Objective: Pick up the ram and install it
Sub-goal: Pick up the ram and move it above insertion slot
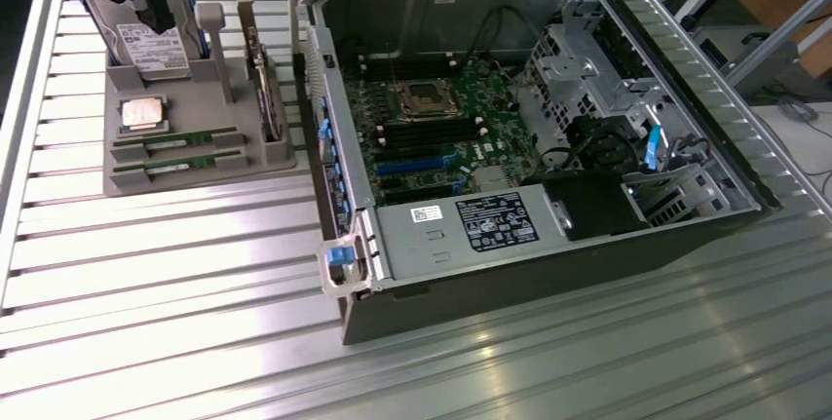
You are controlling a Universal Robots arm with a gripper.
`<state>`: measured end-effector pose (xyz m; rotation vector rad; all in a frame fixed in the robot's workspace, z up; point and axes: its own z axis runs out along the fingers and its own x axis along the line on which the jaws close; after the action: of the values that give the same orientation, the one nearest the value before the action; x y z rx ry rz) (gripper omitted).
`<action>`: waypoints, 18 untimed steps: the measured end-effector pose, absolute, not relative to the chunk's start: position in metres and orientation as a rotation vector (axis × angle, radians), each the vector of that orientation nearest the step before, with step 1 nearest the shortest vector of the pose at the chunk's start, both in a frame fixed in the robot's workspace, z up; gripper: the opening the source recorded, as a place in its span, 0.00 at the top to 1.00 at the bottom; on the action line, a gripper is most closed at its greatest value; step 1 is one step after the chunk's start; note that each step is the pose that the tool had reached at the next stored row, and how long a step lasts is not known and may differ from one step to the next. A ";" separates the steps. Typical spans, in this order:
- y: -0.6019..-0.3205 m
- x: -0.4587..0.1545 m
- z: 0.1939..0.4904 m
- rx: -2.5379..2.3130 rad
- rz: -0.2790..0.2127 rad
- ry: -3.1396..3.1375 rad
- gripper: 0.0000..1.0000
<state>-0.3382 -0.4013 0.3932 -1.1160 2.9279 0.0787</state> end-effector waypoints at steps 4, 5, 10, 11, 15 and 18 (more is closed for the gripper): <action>-0.401 -0.338 0.393 -1.143 0.079 2.918 0.89; -0.401 -0.338 0.393 -1.149 0.079 2.916 0.89; -0.401 -0.338 0.393 -1.198 0.079 2.897 0.89; -0.401 -0.338 0.393 -1.205 0.079 2.894 0.89; -0.401 -0.338 0.393 -1.239 0.079 2.880 0.89; -0.401 -0.338 0.393 -1.263 0.079 2.871 0.89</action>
<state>-0.3382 -0.4013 0.3932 -1.2626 2.8706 0.0792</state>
